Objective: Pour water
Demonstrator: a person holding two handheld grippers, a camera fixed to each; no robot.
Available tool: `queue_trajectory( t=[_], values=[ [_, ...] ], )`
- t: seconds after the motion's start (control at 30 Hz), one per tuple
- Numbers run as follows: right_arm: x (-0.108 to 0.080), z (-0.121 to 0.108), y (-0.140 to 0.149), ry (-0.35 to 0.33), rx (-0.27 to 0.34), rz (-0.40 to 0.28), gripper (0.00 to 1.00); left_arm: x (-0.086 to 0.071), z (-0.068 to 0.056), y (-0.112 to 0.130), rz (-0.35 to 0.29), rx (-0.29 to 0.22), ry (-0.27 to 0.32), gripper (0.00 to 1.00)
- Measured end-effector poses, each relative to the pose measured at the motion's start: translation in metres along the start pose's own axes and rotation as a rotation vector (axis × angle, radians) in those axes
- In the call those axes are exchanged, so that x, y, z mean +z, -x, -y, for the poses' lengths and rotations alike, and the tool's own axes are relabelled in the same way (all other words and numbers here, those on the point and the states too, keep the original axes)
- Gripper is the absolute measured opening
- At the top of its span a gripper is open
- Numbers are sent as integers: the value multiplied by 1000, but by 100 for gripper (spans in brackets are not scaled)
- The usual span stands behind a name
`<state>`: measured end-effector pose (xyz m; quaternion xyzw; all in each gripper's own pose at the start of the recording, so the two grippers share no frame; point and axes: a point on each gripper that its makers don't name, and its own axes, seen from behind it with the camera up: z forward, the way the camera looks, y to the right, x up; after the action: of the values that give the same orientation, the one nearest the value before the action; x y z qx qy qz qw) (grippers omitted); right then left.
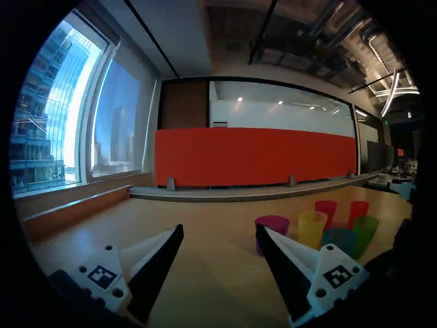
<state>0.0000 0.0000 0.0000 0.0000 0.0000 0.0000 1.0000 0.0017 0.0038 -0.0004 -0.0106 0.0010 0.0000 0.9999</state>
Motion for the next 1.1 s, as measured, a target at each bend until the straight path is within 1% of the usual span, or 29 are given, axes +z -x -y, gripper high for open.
queue_trajectory(
  t=[0.2,0.3,0.4,0.57,0.7,0.8,1.0,1.1],
  values=[
    [0,-1,-1,1,-3,5,99,0,-1,0,-1,3,4,99],
    [1,0,1,0,-9,16,99,0,-2,-5,-2,11,6,99],
    [1,2,-3,-9,-29,26,99,1,-3,-15,-10,14,13,99],
    [0,10,-25,-32,-47,18,99,4,-3,-33,-1,-8,27,99],
    [-1,15,-50,-53,-44,15,99,7,0,-52,7,-29,32,99],
    [-1,15,-68,-62,-35,27,99,10,2,-70,9,-31,32,98],
    [0,14,-100,-76,-34,59,99,17,2,-109,4,-27,46,99],
    [2,14,-117,-80,-31,52,99,19,1,-130,-7,-28,54,99]
  ],
)
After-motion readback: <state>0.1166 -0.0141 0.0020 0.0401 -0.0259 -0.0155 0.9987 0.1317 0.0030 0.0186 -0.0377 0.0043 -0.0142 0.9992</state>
